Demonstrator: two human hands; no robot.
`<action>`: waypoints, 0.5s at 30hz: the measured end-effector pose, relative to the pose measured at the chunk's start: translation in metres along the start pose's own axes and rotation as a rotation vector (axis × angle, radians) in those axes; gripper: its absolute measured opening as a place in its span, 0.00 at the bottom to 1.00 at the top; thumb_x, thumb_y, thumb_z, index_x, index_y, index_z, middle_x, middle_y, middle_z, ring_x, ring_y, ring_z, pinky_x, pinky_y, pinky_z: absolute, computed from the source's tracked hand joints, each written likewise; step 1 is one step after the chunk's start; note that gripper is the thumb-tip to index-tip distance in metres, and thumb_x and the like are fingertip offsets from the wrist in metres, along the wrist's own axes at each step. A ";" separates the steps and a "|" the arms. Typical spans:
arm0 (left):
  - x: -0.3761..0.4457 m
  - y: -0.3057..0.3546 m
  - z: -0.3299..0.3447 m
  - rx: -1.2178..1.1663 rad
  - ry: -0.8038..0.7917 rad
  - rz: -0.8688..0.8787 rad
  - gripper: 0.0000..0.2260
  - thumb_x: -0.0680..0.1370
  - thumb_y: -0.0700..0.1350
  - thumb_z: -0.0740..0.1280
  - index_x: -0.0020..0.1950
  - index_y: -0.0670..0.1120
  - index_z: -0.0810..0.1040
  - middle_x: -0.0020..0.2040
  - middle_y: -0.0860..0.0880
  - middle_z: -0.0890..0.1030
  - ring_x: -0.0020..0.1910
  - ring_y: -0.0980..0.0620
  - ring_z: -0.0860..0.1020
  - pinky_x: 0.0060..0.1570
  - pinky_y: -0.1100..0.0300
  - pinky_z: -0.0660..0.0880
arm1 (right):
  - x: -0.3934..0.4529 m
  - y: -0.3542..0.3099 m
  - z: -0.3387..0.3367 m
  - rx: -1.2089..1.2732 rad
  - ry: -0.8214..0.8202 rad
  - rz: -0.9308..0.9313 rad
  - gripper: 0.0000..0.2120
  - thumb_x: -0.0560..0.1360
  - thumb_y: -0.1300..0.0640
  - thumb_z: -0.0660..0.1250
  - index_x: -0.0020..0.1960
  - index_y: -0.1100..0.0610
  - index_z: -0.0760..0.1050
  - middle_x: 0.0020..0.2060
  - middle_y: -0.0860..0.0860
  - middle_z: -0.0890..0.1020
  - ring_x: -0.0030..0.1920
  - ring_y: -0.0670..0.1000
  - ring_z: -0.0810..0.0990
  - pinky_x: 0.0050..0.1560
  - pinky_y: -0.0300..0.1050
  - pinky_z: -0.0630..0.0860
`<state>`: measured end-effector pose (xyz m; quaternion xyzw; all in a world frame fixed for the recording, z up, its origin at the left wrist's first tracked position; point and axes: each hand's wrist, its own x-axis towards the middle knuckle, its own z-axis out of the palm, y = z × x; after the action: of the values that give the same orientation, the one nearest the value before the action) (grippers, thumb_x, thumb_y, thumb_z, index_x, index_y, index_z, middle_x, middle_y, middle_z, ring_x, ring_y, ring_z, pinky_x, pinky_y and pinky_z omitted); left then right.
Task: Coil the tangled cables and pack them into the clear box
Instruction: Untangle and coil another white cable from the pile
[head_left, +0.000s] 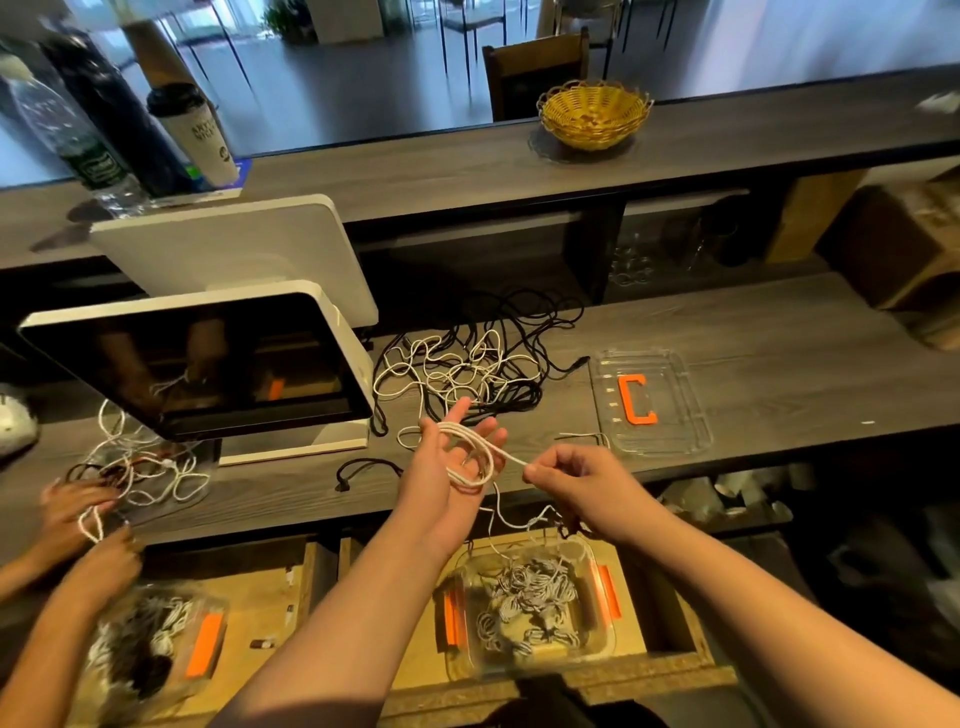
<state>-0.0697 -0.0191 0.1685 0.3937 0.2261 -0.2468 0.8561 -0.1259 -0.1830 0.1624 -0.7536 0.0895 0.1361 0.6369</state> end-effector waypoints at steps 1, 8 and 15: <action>0.000 -0.001 0.001 -0.047 0.008 -0.001 0.22 0.85 0.59 0.51 0.64 0.49 0.79 0.48 0.42 0.86 0.49 0.46 0.84 0.54 0.51 0.78 | -0.002 0.001 0.001 0.016 -0.003 0.010 0.07 0.79 0.56 0.67 0.46 0.58 0.79 0.26 0.43 0.74 0.26 0.43 0.71 0.27 0.38 0.70; 0.004 -0.006 0.000 -0.172 0.082 0.020 0.24 0.85 0.59 0.51 0.67 0.47 0.78 0.40 0.46 0.80 0.40 0.51 0.78 0.45 0.54 0.79 | -0.008 0.007 0.008 0.058 -0.111 0.121 0.09 0.79 0.57 0.66 0.41 0.59 0.77 0.30 0.50 0.75 0.35 0.53 0.77 0.45 0.52 0.76; 0.013 -0.007 -0.003 -0.156 0.109 0.068 0.25 0.85 0.61 0.48 0.69 0.48 0.74 0.29 0.51 0.68 0.26 0.56 0.64 0.26 0.63 0.63 | -0.014 0.004 0.007 0.023 -0.287 0.192 0.08 0.80 0.58 0.65 0.42 0.57 0.74 0.33 0.54 0.81 0.36 0.52 0.82 0.43 0.45 0.79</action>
<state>-0.0644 -0.0235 0.1550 0.3464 0.2776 -0.1775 0.8783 -0.1412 -0.1774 0.1623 -0.7073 0.0707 0.3012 0.6356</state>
